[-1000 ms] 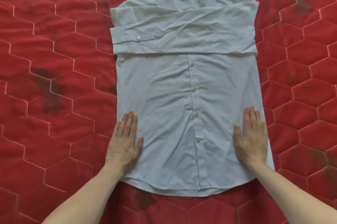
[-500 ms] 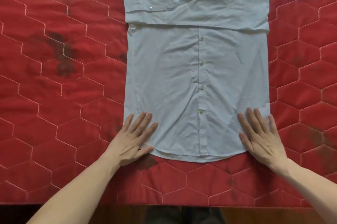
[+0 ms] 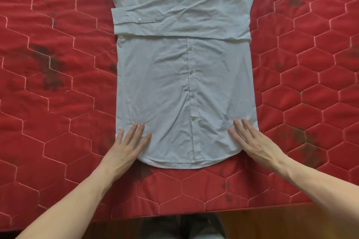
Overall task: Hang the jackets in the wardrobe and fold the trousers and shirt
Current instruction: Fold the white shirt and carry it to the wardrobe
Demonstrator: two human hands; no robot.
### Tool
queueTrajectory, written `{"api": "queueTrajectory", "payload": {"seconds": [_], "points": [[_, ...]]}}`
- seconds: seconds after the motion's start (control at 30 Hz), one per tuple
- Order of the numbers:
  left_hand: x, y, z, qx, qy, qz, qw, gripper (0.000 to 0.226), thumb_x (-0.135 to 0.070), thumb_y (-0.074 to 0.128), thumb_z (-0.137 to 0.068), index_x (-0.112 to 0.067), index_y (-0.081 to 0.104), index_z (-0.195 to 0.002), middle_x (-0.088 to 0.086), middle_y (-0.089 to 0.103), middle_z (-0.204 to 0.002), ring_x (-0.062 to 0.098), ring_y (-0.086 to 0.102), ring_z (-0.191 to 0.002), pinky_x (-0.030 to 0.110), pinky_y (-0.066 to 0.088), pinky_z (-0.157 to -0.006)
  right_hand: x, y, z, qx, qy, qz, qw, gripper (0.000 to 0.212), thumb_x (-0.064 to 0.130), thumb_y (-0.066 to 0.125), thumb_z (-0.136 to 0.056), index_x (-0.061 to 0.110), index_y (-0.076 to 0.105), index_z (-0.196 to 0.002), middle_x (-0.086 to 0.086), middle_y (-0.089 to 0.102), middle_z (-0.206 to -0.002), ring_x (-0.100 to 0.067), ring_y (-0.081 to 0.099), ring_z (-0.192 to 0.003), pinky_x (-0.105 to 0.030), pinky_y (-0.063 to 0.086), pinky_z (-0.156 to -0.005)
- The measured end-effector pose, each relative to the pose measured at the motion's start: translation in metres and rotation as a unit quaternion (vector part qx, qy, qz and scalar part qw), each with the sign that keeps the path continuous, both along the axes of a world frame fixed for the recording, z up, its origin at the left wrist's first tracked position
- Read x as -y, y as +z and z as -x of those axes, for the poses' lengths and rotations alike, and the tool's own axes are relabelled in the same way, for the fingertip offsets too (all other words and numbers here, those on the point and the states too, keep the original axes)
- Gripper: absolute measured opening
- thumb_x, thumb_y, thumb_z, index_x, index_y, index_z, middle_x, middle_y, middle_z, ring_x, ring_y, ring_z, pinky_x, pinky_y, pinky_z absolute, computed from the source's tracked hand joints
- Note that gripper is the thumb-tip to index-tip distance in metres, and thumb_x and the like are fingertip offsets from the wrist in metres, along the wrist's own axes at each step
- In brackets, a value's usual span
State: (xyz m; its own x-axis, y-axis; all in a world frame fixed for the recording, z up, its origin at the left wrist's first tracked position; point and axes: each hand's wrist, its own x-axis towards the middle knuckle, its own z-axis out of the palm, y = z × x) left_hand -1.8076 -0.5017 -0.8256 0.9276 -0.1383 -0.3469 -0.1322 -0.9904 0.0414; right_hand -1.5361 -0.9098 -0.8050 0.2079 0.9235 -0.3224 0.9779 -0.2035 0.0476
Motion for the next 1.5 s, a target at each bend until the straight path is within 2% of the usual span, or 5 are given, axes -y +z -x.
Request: {"api": "queueTrajectory", "payload": {"seconds": [0.33, 0.53, 0.8, 1.33, 1.5], "points": [[-0.018, 0.026, -0.013, -0.066, 0.158, 0.157, 0.973, 0.09, 0.021, 0.047, -0.078, -0.014, 0.037, -0.16, 0.004, 0.023, -0.17, 0.026, 0.024, -0.158, 0.043, 0.027, -0.127, -0.006, 0.022, -0.016, -0.104, -0.135, -0.107, 0.98, 0.056, -0.02, 0.067, -0.077, 0.001, 0.071, -0.129, -0.015, 0.065, -0.141, -0.038, 0.063, -0.13, -0.051, 0.055, -0.103], [-0.045, 0.053, -0.048, -0.032, 0.278, 0.168, 0.945, 0.037, -0.009, 0.063, -0.097, -0.023, 0.07, -0.131, 0.002, 0.078, -0.118, 0.028, 0.073, -0.111, 0.038, 0.056, -0.091, -0.009, 0.039, -0.033, -0.226, -0.38, -0.159, 0.883, 0.037, -0.004, 0.08, -0.086, 0.014, 0.078, -0.119, -0.003, 0.072, -0.127, -0.021, 0.065, -0.122, -0.032, 0.048, -0.102], [-0.104, 0.065, -0.126, -0.015, 0.424, 0.24, 0.873, 0.032, -0.026, 0.072, -0.095, -0.013, 0.063, -0.068, 0.0, 0.054, -0.054, 0.017, 0.045, -0.055, 0.037, 0.036, -0.058, -0.054, 0.058, -0.09, -0.265, -0.525, -0.207, 0.782, 0.013, 0.018, 0.073, -0.097, 0.02, 0.083, -0.105, 0.006, 0.08, -0.093, -0.021, 0.075, -0.089, -0.036, 0.052, -0.078], [-0.15, 0.043, -0.208, 0.01, 0.632, 0.465, 0.62, 0.026, -0.023, 0.062, -0.103, -0.003, 0.065, -0.086, 0.006, 0.06, -0.093, 0.02, 0.054, -0.089, 0.037, 0.042, -0.081, -0.133, 0.02, -0.19, -0.313, -0.633, -0.272, 0.654, 0.016, 0.03, 0.069, -0.096, 0.024, 0.08, -0.086, 0.011, 0.076, -0.079, 0.001, 0.065, -0.071, -0.026, 0.05, -0.062], [-0.171, 0.074, -0.227, -0.045, 0.656, 0.65, 0.38, 0.022, -0.025, 0.07, -0.09, -0.012, 0.084, -0.102, 0.007, 0.081, -0.099, 0.018, 0.078, -0.081, 0.029, 0.063, -0.066, -0.151, 0.061, -0.195, -0.268, -0.595, -0.406, 0.64, 0.011, 0.034, 0.067, -0.102, 0.034, 0.078, -0.1, 0.021, 0.076, -0.095, 0.009, 0.067, -0.087, -0.006, 0.046, -0.074]]}}
